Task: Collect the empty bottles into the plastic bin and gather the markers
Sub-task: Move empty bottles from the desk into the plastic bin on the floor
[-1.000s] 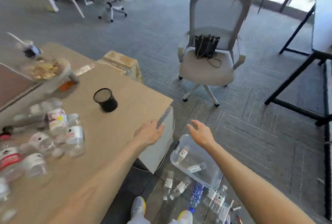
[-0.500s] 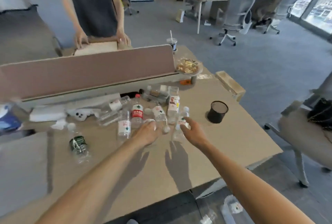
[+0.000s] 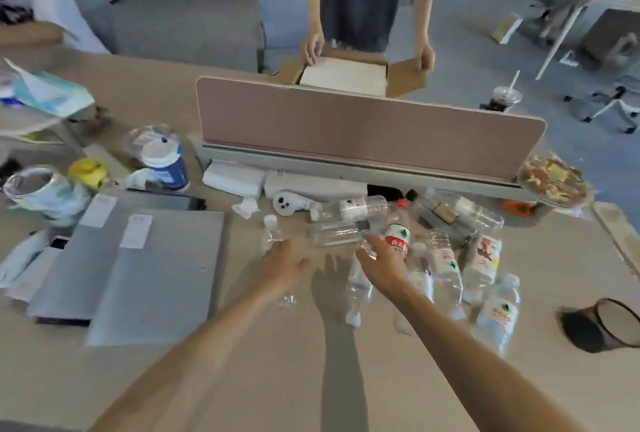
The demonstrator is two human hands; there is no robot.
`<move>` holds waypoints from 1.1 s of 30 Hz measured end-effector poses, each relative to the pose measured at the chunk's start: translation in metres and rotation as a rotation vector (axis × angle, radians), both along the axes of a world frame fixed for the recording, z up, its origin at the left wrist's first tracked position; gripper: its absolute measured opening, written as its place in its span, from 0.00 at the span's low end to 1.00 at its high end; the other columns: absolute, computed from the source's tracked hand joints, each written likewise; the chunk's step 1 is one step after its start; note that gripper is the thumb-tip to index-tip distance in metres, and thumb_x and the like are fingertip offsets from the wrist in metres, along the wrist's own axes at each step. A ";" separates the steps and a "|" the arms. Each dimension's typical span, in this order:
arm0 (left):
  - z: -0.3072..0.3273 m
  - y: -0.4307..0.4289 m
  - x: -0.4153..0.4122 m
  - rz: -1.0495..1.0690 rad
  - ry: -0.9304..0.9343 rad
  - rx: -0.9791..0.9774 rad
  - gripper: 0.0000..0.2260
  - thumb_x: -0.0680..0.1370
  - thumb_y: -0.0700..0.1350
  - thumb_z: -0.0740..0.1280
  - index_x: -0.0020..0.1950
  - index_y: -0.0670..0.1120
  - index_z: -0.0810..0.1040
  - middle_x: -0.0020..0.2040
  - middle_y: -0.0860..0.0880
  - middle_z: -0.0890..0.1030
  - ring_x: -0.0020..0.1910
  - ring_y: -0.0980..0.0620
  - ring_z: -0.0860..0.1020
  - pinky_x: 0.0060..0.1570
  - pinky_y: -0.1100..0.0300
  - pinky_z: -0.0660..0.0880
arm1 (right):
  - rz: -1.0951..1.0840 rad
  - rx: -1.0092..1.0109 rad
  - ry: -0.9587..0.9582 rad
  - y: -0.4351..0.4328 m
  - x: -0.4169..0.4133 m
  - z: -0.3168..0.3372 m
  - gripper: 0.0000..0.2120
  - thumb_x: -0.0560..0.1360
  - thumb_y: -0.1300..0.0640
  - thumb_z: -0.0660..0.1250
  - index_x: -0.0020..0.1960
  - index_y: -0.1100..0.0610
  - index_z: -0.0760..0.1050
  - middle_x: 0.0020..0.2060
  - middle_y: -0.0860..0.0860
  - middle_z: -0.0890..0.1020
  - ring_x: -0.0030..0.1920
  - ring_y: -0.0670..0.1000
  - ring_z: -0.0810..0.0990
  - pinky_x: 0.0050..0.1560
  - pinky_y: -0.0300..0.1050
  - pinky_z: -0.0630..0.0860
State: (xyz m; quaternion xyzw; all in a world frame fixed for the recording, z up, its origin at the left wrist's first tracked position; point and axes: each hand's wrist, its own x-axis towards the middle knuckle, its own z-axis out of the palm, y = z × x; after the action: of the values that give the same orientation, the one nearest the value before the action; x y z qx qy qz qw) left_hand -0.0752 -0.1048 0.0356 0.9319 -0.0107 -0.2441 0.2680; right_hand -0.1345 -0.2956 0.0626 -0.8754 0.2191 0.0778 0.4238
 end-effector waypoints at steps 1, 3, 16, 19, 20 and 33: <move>-0.007 0.004 0.004 0.080 0.021 0.001 0.26 0.76 0.53 0.64 0.71 0.42 0.66 0.69 0.43 0.68 0.68 0.41 0.69 0.61 0.52 0.67 | 0.014 0.002 0.000 0.005 0.006 -0.003 0.21 0.79 0.53 0.62 0.72 0.50 0.69 0.67 0.52 0.75 0.60 0.51 0.75 0.60 0.46 0.72; -0.020 0.007 0.008 0.263 0.088 -0.054 0.32 0.74 0.53 0.68 0.73 0.42 0.61 0.71 0.42 0.65 0.70 0.42 0.65 0.63 0.53 0.66 | 0.049 -0.001 0.004 0.011 0.014 -0.011 0.20 0.79 0.54 0.62 0.71 0.50 0.70 0.65 0.51 0.76 0.54 0.48 0.76 0.55 0.43 0.71; -0.040 0.007 0.015 0.753 0.196 -0.313 0.41 0.56 0.59 0.75 0.63 0.41 0.70 0.54 0.44 0.78 0.47 0.46 0.80 0.44 0.51 0.81 | 0.207 0.041 0.020 -0.022 0.029 -0.017 0.22 0.80 0.54 0.61 0.73 0.52 0.68 0.66 0.53 0.76 0.53 0.51 0.77 0.50 0.40 0.69; 0.002 0.010 -0.010 0.814 0.162 -0.454 0.30 0.65 0.56 0.75 0.60 0.43 0.72 0.51 0.44 0.79 0.44 0.47 0.82 0.37 0.55 0.82 | 0.251 0.043 0.024 -0.016 0.028 -0.014 0.22 0.80 0.52 0.61 0.73 0.51 0.67 0.66 0.52 0.75 0.55 0.51 0.77 0.52 0.42 0.72; 0.010 0.013 -0.017 0.819 0.140 -0.484 0.25 0.68 0.54 0.75 0.59 0.43 0.73 0.50 0.44 0.80 0.43 0.48 0.81 0.33 0.58 0.80 | 0.274 0.040 0.011 -0.013 0.028 -0.013 0.23 0.79 0.50 0.61 0.73 0.51 0.67 0.67 0.51 0.75 0.55 0.51 0.77 0.53 0.44 0.74; 0.016 0.030 -0.050 0.586 0.255 -0.759 0.26 0.72 0.51 0.76 0.64 0.47 0.69 0.51 0.44 0.81 0.41 0.47 0.83 0.43 0.50 0.82 | -0.047 -0.022 0.005 0.014 -0.015 -0.035 0.26 0.76 0.47 0.64 0.74 0.49 0.65 0.67 0.55 0.73 0.63 0.58 0.74 0.57 0.51 0.73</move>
State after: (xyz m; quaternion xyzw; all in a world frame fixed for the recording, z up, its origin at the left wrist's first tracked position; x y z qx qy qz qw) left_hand -0.1256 -0.0750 0.0520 0.6951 0.1964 -0.2497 0.6449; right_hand -0.1493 -0.2812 0.0275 -0.8744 0.2414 0.0677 0.4153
